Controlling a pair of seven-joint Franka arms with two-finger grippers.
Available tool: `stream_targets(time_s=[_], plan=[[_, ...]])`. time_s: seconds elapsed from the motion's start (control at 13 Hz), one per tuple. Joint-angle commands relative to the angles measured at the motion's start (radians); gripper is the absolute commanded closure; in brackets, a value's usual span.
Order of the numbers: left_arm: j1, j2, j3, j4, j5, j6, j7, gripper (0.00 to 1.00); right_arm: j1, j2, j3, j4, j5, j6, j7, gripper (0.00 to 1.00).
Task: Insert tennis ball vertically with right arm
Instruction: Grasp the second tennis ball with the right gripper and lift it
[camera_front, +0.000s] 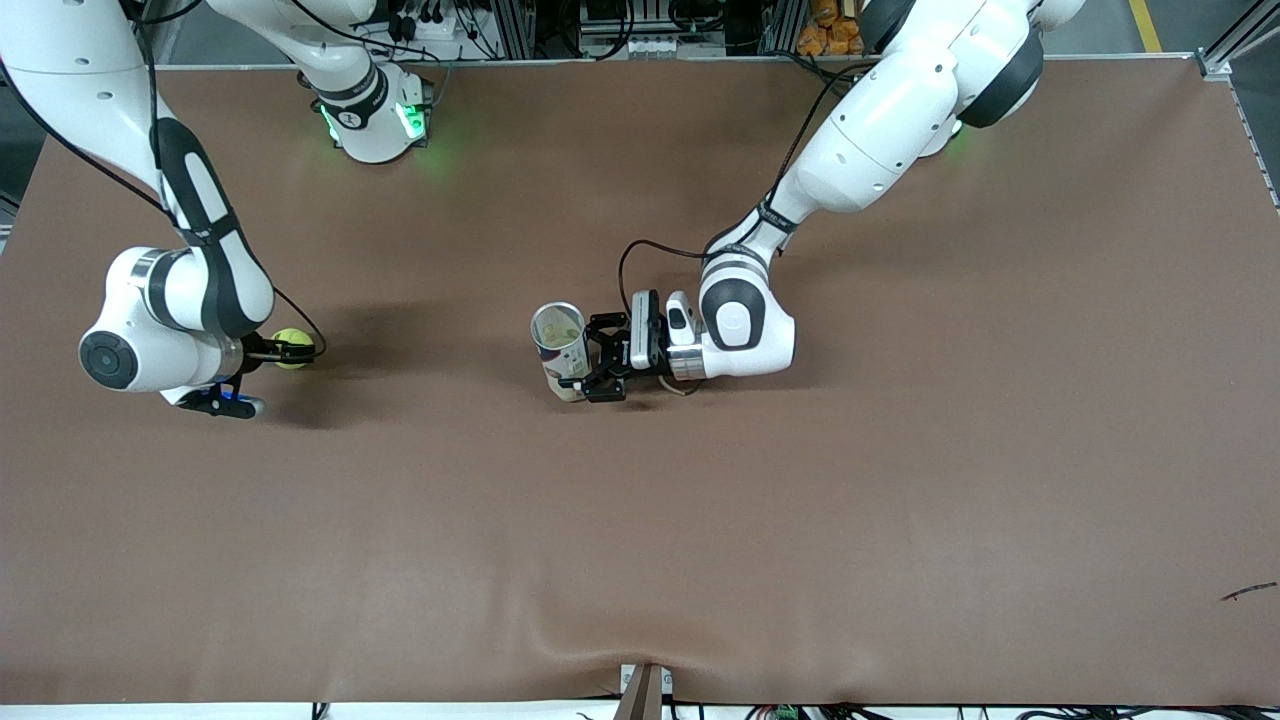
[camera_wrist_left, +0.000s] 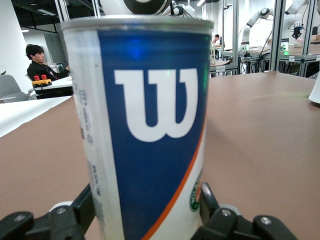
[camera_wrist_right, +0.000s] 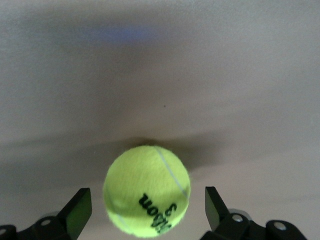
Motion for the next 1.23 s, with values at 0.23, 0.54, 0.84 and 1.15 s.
stream_targets(time_s=[0.23,0.54,0.84,1.15], plan=[[0.003,0.000,-0.002,0.005,-0.016,-0.012,0.028,0.15,-0.030,-0.010,0.024,-0.007,-0.005,0.020,-0.010,0.32],[0.003,0.000,-0.002,0.004,-0.016,-0.011,0.025,0.16,-0.007,-0.065,0.031,0.045,-0.005,-0.050,0.005,0.32],[0.003,-0.002,-0.002,0.005,-0.016,-0.011,0.019,0.16,0.091,-0.067,0.033,0.360,0.066,-0.382,0.065,0.38],[0.015,-0.002,-0.002,0.004,-0.014,-0.012,0.022,0.16,0.290,-0.059,0.033,0.537,0.145,-0.481,0.409,0.38]])
